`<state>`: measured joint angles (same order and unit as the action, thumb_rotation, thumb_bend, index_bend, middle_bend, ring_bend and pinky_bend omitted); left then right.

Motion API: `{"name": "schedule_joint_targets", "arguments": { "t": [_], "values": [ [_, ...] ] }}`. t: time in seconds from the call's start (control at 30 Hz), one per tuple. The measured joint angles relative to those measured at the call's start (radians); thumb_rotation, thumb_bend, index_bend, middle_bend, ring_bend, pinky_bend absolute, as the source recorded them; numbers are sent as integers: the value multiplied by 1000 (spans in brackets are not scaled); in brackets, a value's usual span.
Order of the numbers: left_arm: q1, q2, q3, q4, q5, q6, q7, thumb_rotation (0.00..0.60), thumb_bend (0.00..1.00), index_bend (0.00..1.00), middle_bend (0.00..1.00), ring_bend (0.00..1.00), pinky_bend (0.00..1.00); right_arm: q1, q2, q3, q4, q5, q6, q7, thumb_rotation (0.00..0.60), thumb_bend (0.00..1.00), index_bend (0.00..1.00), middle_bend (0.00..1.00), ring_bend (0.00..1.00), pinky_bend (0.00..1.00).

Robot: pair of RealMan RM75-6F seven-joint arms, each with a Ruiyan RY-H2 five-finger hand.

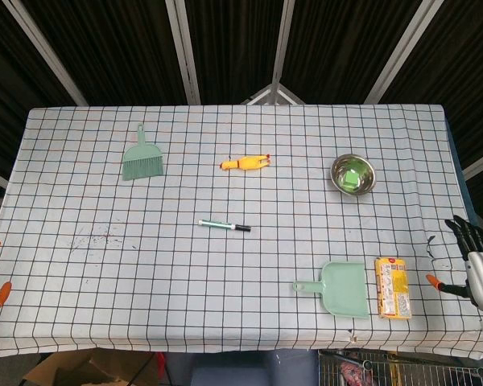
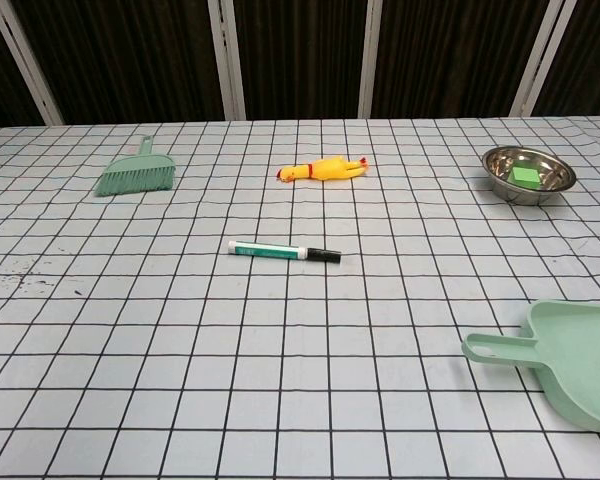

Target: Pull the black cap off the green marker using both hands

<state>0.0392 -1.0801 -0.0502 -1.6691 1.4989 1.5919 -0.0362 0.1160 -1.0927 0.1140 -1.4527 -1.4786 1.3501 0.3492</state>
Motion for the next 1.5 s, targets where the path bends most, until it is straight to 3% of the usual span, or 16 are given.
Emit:
{"name": "schedule_joint_targets", "arguments": {
  "t": [0.23,0.5,0.9,1.2,1.5],
  "values": [
    [4,21,-5,-68,-33,1,82,600,443,196,0,0,0,5,17,2,-48,-10,19,-35,600,164,97,0,0,0],
    [-8,29,-15,-34,-24,-3,29,600,431,196,0,0,0,3,63,-8,-142,-24,29,-100,600,163,97,0,0,0],
    [-101,118,-36,-84,-61,-182,-12,600,418,196,0,0,0,37,137,-12,-308,39,-58,-238,600,163,97,0,0,0],
    [-231,211,-92,-228,-230,-375,71,600,420,205,0,0,0,67,109,8,-298,91,-87,-256,600,164,97,0,0,0],
    [-446,145,-183,-247,-516,-524,274,600,427,258,0,0,0,82,98,18,-277,144,-111,-280,600,163,97,0,0,0]
  ]
}}
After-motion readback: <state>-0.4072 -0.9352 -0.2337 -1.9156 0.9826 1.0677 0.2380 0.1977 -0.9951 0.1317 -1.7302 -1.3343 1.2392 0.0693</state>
